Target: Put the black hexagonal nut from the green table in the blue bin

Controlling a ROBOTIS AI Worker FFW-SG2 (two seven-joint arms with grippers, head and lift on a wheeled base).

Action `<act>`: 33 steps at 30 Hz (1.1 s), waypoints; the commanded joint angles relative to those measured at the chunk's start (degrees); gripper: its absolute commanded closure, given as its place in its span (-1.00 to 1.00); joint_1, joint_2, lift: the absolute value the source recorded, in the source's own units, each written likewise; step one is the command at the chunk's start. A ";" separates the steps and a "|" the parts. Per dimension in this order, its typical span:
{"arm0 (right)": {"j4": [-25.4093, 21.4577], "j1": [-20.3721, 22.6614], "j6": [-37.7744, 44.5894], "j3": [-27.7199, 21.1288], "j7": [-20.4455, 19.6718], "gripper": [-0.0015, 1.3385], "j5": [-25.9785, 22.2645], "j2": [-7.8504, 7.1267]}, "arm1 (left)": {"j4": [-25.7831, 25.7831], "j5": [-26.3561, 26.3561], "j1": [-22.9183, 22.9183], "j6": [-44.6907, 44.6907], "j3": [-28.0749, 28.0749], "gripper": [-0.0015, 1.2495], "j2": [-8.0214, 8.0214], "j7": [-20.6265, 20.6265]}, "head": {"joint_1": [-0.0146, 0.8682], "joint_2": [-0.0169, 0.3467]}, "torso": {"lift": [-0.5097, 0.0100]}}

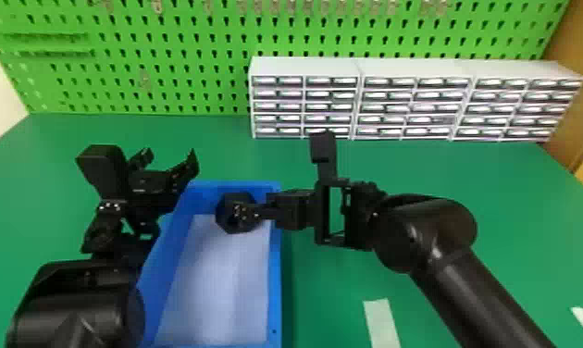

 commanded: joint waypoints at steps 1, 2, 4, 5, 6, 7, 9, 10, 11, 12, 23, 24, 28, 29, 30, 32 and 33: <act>-0.98 0.72 -0.28 -3.25 0.10 -0.86 1.03 -0.09 | 0.00 0.00 0.11 -0.02 -0.03 -0.39 -0.15 -0.03 | 0.59 -0.63 | 0.59; -1.33 0.81 -0.28 -4.04 0.10 -0.86 1.47 -0.18 | 0.00 0.00 0.11 -0.02 -0.03 -0.39 -0.15 -0.03 | 0.59 -0.63 | 0.59; -2.39 1.25 -0.28 -5.71 0.10 -0.86 2.52 -0.27 | 0.00 0.00 0.19 0.07 -0.03 -0.39 -0.15 -0.03 | 0.59 -0.63 | 0.59; -2.91 1.33 -0.19 -6.59 0.10 -0.86 3.14 -0.27 | 0.00 0.00 0.19 -0.02 -0.03 -0.39 -0.15 -0.03 | 0.59 -0.63 | 0.59; -3.71 1.60 -0.19 -7.47 0.10 -0.86 3.93 -0.27 | 0.00 0.00 0.19 -0.02 0.06 -0.39 -0.15 -0.03 | 0.59 -0.63 | 0.59; -4.32 1.86 -0.10 -8.26 0.10 -0.86 4.63 -0.27 | 0.00 0.00 0.28 -0.02 -0.03 -0.39 -0.15 0.06 | 0.59 -0.63 | 0.59; -5.90 2.48 0.25 -10.37 0.10 -0.86 7.00 -0.18 | 0.00 0.00 0.28 -0.02 -0.03 -0.39 -0.15 0.06 | 0.59 -0.63 | 0.59; -6.69 2.74 0.52 -11.51 0.10 -0.86 8.06 -0.09 | 0.00 0.00 0.28 -0.02 -0.03 -0.39 -0.15 -0.03 | 0.59 -0.63 | 0.59; -7.22 3.00 0.52 -12.31 0.10 -0.86 8.76 -0.01 | 0.00 0.00 0.28 -0.02 -0.03 -0.39 -0.15 -0.03 | 0.59 -0.63 | 0.59; -7.84 3.36 0.52 -13.10 0.01 -0.86 9.47 0.08 | 0.00 0.00 0.28 -0.02 -0.03 -0.39 -0.15 -0.03 | 0.59 -0.63 | 0.59; -12.76 6.70 1.31 -22.24 0.01 -0.87 16.41 0.70 | 0.00 0.00 0.28 -0.02 -0.21 -0.39 -0.15 0.06 | 0.59 -0.63 | 0.59; -13.29 6.96 1.31 -22.94 0.01 -0.87 17.29 0.70 | 0.00 0.00 0.28 -0.02 -0.21 -0.39 -0.15 0.06 | 0.59 -0.63 | 0.59; -15.66 8.10 1.66 -26.10 0.01 -0.87 20.54 0.87 | 0.00 0.00 0.28 -0.02 -0.21 -0.39 -0.15 0.06 | 0.59 -0.63 | 0.59; -16.19 8.54 1.66 -26.81 0.01 -0.87 21.07 0.87 | 0.00 0.00 0.28 -0.02 -0.21 -0.39 -0.15 -0.03 | 0.59 -0.63 | 0.59; -16.80 8.72 1.66 -27.42 -0.08 -0.87 21.59 0.87 | 0.00 0.00 0.28 0.07 -0.21 -0.39 -0.15 -0.03 | 0.59 -0.63 | 0.59; -18.03 9.42 1.66 -29.00 -0.08 -0.87 22.82 0.87 | 0.00 0.00 0.28 0.07 -0.21 -0.39 -0.15 0.06 | 0.59 -0.63 | 0.59; -18.82 9.68 1.66 -29.71 -0.25 -0.87 23.44 0.87 | 0.00 -0.08 0.28 -0.02 -0.21 -0.39 -0.15 0.06 | 0.59 -0.63 | 0.59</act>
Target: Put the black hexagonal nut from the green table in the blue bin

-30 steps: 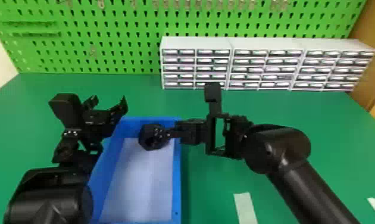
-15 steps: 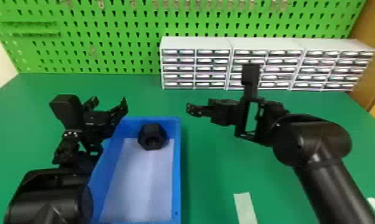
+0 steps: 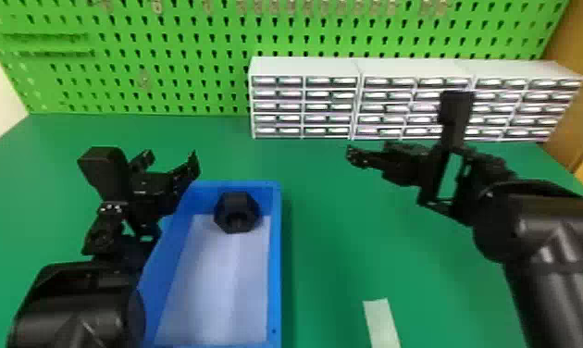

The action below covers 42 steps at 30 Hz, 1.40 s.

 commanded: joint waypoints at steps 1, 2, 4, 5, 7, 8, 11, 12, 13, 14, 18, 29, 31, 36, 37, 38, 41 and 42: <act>-3.20 1.57 0.04 -3.47 -0.56 -0.87 2.92 0.01 | 0.00 0.01 0.00 0.07 0.00 -0.39 -0.15 0.01 | 0.59 -0.63 | 0.59; -4.17 2.19 0.04 -4.35 -1.44 -0.87 3.44 0.01 | 0.00 0.01 0.00 -0.02 -0.09 -0.39 -0.15 0.01 | 0.59 -0.63 | 0.59; -5.49 3.15 0.04 -5.67 -3.02 -0.87 3.71 0.10 | 0.00 0.01 0.00 -0.02 -0.09 -0.39 -0.15 0.01 | 0.59 -0.63 | 0.59; -6.28 3.86 -0.13 -6.55 -4.08 -0.87 3.62 0.28 | 0.00 0.01 0.00 -0.02 -0.17 -0.39 -0.15 0.01 | 0.59 -0.63 | 0.59; -7.42 5.18 -1.01 -7.78 -5.75 -0.86 3.80 0.45 | 0.00 0.01 0.00 0.07 -0.17 -0.39 -0.15 0.01 | 0.59 -0.63 | 0.59; -8.21 5.97 -1.45 -8.48 -7.07 -0.87 3.71 0.63 | 0.00 0.01 0.00 -0.02 -0.17 -0.39 -0.15 0.01 | 0.59 -0.63 | 0.59; -9.26 7.55 -2.24 -10.15 -8.65 -0.87 3.71 0.98 | 0.00 0.01 0.09 0.07 -0.09 -0.39 -0.15 0.01 | 0.59 -0.63 | 0.59; -9.44 7.90 -2.42 -10.68 -8.83 -0.87 3.71 1.07 | 0.00 0.01 0.09 -0.02 0.00 -0.39 -0.15 0.01 | 0.59 -0.63 | 0.59; -9.70 8.25 -2.77 -11.12 -8.91 -0.87 3.97 1.15 | 0.00 0.01 0.09 -0.02 0.00 -0.39 -0.15 0.01 | 0.59 -0.63 | 0.59; -10.14 8.78 -2.95 -11.64 -9.18 -0.87 4.24 1.24 | 0.00 0.01 0.09 0.07 0.00 -0.39 -0.15 0.01 | 0.59 -0.63 | 0.59; -11.20 10.36 -5.05 -12.61 -9.44 -0.86 5.64 1.24 | 0.00 0.01 0.09 -0.02 0.00 -0.39 -0.15 0.01 | 0.59 -0.63 | 0.59; -13.48 15.81 -12.35 -14.37 -10.58 -0.86 9.33 2.03 | -0.09 0.09 0.18 0.07 0.09 -0.39 -0.15 0.01 | 0.59 -0.63 | 0.59; -13.57 16.78 -14.11 -14.37 -10.58 -0.86 9.86 2.03 | 0.00 0.18 0.18 0.07 0.09 -0.39 -0.15 0.01 | 0.59 -0.63 | 0.59; -13.66 19.94 -18.85 -14.63 -10.58 -0.86 11.44 2.74 | -0.09 0.18 0.26 -0.02 0.18 -0.39 -0.15 0.01 | 0.59 -0.63 | 0.59; -13.66 20.64 -20.35 -14.81 -10.58 -0.86 11.71 3.00 | -0.09 0.18 0.26 0.07 0.18 -0.39 -0.15 0.01 | 0.59 -0.63 | 0.59; -13.66 21.08 -21.14 -14.98 -10.58 -0.86 12.06 3.26 | -0.09 0.27 0.26 -0.02 0.18 -0.39 -0.15 0.01 | 0.59 -0.63 | 0.59; -13.66 22.49 -24.30 -15.51 -10.58 -0.86 13.82 4.06 | -0.09 0.27 0.26 0.07 0.27 -0.39 -0.15 0.01 | 0.59 -0.63 | 0.59; -13.66 22.84 -25.27 -15.60 -10.58 -0.86 14.25 4.32 | -0.09 0.27 0.26 -0.02 0.18 -0.39 -0.15 0.01 | 0.59 -0.63 | 0.59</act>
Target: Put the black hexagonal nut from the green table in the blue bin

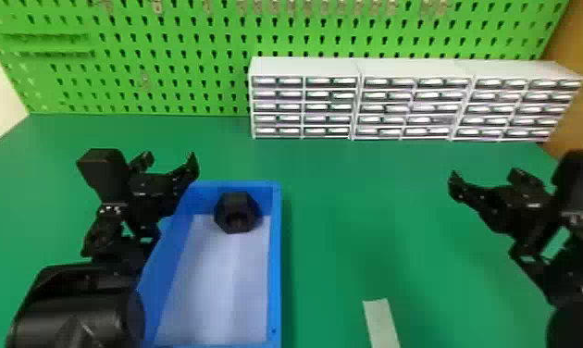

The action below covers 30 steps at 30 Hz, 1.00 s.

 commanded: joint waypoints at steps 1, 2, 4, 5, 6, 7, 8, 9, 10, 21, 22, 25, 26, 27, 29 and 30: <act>0.00 2.22 -4.91 -0.68 0.01 -0.86 2.31 1.18 | -0.01 0.03 0.00 0.08 0.00 -0.39 -0.15 0.00 | 0.59 -0.63 | 0.59; 0.00 2.74 -5.97 -0.86 0.01 -0.86 3.02 1.44 | -0.01 0.03 0.00 0.00 0.00 -0.39 -0.15 0.00 | 0.59 -0.63 | 0.59; 0.00 3.71 -7.38 -1.12 0.01 -0.86 3.54 1.88 | -0.01 0.12 0.09 0.00 0.09 -0.39 -0.15 0.00 | 0.59 -0.63 | 0.59; 0.00 3.97 -7.55 -1.30 0.01 -0.86 3.63 1.93 | -0.01 0.12 0.09 0.00 0.09 -0.39 -0.15 0.00 | 0.59 -0.63 | 0.59; 0.00 4.33 -7.99 -1.30 0.01 -0.86 3.81 1.93 | -0.01 0.21 0.09 0.00 0.09 -0.39 -0.15 0.00 | 0.59 -0.63 | 0.59; 0.00 4.76 -8.61 -1.30 0.01 -0.86 4.16 1.93 | -0.01 0.21 0.09 0.00 0.18 -0.39 -0.15 0.00 | 0.59 -0.63 | 0.59; 0.00 5.03 -8.78 -1.30 0.01 -0.86 4.42 1.93 | -0.01 0.21 0.09 0.00 0.18 -0.39 -0.15 0.00 | 0.59 -0.63 | 0.59; 0.00 5.29 -9.13 -1.30 0.01 -0.86 4.60 1.93 | -0.01 0.21 0.18 0.00 0.18 -0.39 -0.15 0.00 | 0.59 -0.63 | 0.59; 0.00 5.64 -9.57 -1.21 0.01 -0.86 4.69 1.93 | -0.01 0.21 0.18 0.00 0.18 -0.39 -0.15 0.00 | 0.59 -0.63 | 0.59; 0.00 7.40 -12.03 0.20 -0.08 -0.85 6.00 1.93 | -0.01 0.38 0.18 -0.44 0.44 -0.39 -0.15 0.00 | 0.59 -0.63 | 0.59; 0.00 7.31 -12.03 0.37 -0.08 -0.85 6.00 1.93 | -0.01 0.38 0.18 -0.44 0.44 -0.39 -0.15 0.00 | 0.59 -0.63 | 0.59; 0.17 7.40 -11.95 0.55 -0.08 -0.85 6.00 1.93 | -0.01 0.38 0.18 -0.44 0.44 -0.38 -0.15 0.00 | 0.59 -0.63 | 0.59; 0.08 7.40 -11.95 0.55 -0.08 -0.85 6.09 1.93 | -0.01 0.38 0.18 -0.44 0.44 -0.38 -0.15 0.00 | 0.59 -0.63 | 0.59; 0.17 7.40 -11.95 0.55 -0.08 -0.85 6.09 1.93 | -0.01 0.38 0.18 -0.44 0.35 -0.38 -0.15 0.00 | 0.59 -0.63 | 0.59; 0.17 7.49 -11.95 0.55 -0.08 -0.85 6.09 1.93 | -0.01 0.38 0.18 -0.44 0.35 -0.38 -0.15 0.00 | 0.59 -0.63 | 0.59; 0.17 7.40 -11.95 0.63 -0.08 -0.85 6.09 1.93 | -0.01 0.38 0.27 -0.44 0.26 -0.38 -0.15 0.00 | 0.59 -0.63 | 0.59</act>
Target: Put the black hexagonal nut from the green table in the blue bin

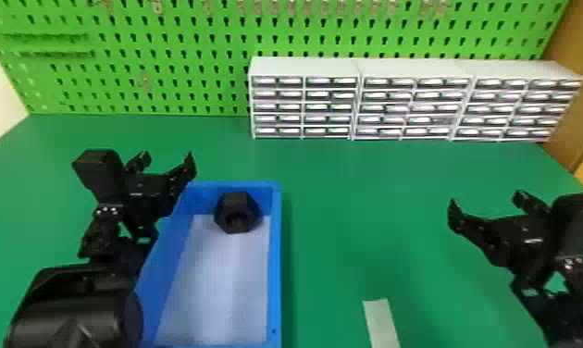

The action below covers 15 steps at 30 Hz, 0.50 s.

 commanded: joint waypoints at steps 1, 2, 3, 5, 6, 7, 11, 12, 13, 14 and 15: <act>0.07 0.10 0.00 0.12 0.00 -0.85 0.03 0.05 | 0.00 0.00 0.09 0.00 -0.15 -0.38 -0.15 0.00 | 0.59 -0.63 | 0.59; 0.07 0.01 0.00 0.21 0.00 -0.85 0.03 0.05 | 0.00 0.00 0.09 0.00 -0.15 -0.38 -0.15 0.00 | 0.59 -0.63 | 0.59; -0.01 0.01 0.00 0.21 0.00 -0.85 0.03 0.05 | 0.00 0.00 0.09 0.00 -0.15 -0.38 -0.15 0.00 | 0.59 -0.63 | 0.59; -0.01 -0.07 0.00 0.30 0.00 -0.85 0.03 0.05 | 0.00 0.00 0.09 0.00 -0.15 -0.38 -0.15 0.00 | 0.59 -0.63 | 0.59; 0.07 -0.16 0.00 0.39 0.00 -0.85 0.03 0.05 | 0.00 0.00 0.09 0.00 -0.15 -0.38 -0.15 0.00 | 0.59 -0.63 | 0.59; 0.07 -0.16 0.00 0.39 0.00 -0.85 0.03 0.05 | 0.00 0.08 0.09 0.00 -0.06 -0.38 -0.15 0.00 | 0.59 -0.63 | 0.59; 0.07 -0.43 0.00 0.74 0.00 -0.85 -0.15 0.05 | 0.00 0.08 0.09 0.00 -0.06 -0.38 -0.15 0.00 | 0.59 -0.63 | 0.59; 0.07 -0.51 0.00 0.83 0.00 -0.85 -0.24 0.05 | 0.00 0.08 0.09 0.00 -0.06 -0.38 -0.15 0.00 | 0.59 -0.63 | 0.59; 0.07 -0.51 0.00 0.92 0.00 -0.85 -0.24 0.05 | 0.00 0.08 0.09 0.00 -0.06 -0.38 -0.15 0.00 | 0.59 -0.63 | 0.59; 0.07 -0.60 0.00 1.00 0.00 -0.85 -0.33 0.05 | 0.00 0.08 0.09 0.00 -0.06 -0.38 -0.15 0.00 | 0.59 -0.63 | 0.59; 0.07 -0.60 0.00 1.00 0.00 -0.85 -0.33 0.05 | 0.00 0.08 0.09 0.00 -0.06 -0.38 -0.15 0.00 | 0.59 -0.63 | 0.59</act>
